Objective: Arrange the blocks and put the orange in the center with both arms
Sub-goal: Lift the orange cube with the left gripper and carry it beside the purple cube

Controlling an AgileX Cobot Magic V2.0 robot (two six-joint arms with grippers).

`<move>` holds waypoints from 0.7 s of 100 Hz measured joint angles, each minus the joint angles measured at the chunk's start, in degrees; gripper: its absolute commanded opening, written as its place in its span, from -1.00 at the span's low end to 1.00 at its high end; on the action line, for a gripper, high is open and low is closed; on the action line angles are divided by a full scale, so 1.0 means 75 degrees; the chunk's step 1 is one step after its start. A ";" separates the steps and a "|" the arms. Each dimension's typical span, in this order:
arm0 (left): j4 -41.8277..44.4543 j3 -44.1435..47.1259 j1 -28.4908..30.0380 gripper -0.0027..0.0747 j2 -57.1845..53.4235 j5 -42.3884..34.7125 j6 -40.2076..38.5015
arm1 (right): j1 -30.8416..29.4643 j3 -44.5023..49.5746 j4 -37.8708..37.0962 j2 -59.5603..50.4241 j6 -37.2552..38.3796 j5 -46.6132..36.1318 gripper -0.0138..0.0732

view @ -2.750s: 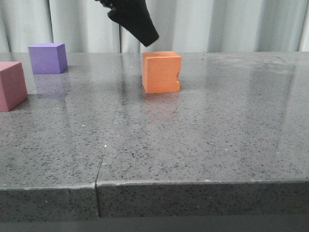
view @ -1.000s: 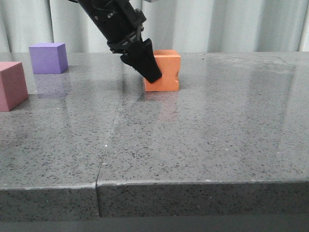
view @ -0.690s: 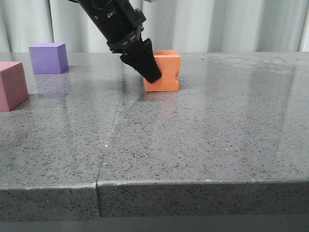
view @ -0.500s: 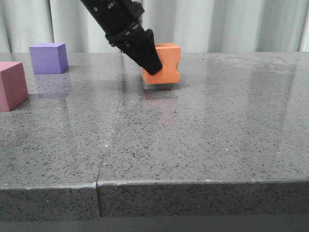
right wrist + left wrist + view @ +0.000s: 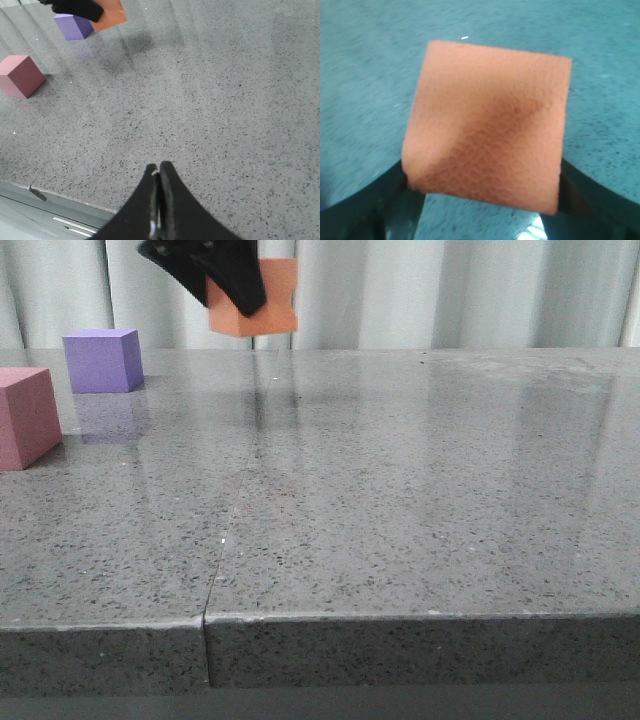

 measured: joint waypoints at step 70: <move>0.2808 0.2155 0.0450 -0.13 -0.1374 -0.0320 -0.4749 | 0.0000 0.0000 0.0000 0.0000 0.0000 0.0000 -0.84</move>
